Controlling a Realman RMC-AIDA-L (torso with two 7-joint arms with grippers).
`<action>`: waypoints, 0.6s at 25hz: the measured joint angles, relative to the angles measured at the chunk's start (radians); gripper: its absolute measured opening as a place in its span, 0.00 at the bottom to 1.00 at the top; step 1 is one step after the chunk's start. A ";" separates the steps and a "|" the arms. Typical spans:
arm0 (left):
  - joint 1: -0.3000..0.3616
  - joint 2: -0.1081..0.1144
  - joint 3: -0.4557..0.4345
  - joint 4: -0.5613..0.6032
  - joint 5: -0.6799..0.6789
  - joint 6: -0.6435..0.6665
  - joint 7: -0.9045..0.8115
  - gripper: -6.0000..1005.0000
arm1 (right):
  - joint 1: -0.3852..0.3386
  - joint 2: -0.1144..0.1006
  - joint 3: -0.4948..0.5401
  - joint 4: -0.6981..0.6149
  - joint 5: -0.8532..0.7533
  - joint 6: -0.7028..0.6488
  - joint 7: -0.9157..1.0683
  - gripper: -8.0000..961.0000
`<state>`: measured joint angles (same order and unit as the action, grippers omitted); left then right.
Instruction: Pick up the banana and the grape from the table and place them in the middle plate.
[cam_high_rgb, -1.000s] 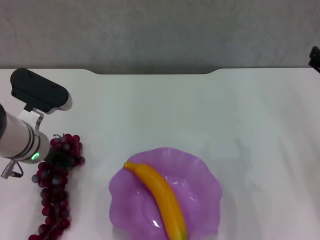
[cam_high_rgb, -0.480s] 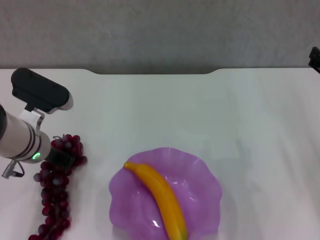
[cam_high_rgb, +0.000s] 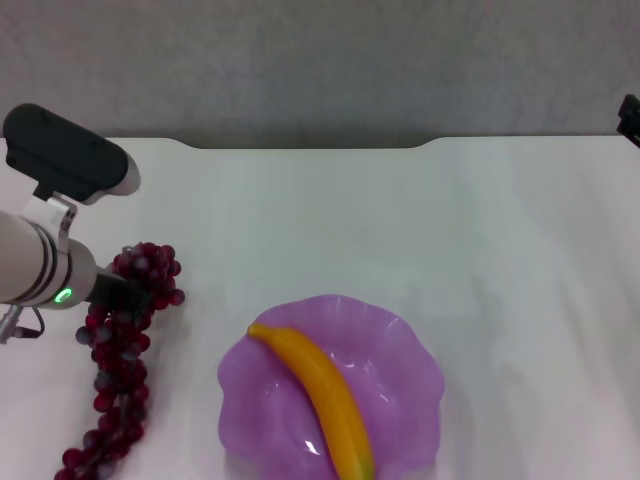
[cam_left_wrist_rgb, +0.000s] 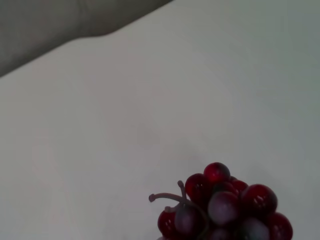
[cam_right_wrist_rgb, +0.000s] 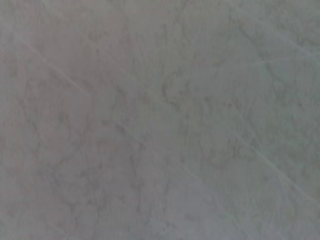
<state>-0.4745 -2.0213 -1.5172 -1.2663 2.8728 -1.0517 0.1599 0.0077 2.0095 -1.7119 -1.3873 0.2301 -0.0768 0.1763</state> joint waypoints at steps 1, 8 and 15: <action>0.007 0.001 0.000 -0.021 0.000 -0.012 0.001 0.31 | 0.000 0.000 0.000 0.000 0.000 0.000 0.000 0.92; 0.056 0.011 -0.012 -0.173 0.002 -0.082 0.013 0.29 | -0.001 0.000 0.000 0.001 -0.001 0.001 0.000 0.92; 0.084 0.013 -0.072 -0.313 0.002 -0.152 0.061 0.28 | -0.001 0.000 0.000 0.003 -0.003 0.015 -0.002 0.92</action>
<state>-0.3908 -2.0081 -1.5889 -1.5792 2.8746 -1.2034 0.2209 0.0066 2.0095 -1.7119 -1.3838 0.2268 -0.0613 0.1746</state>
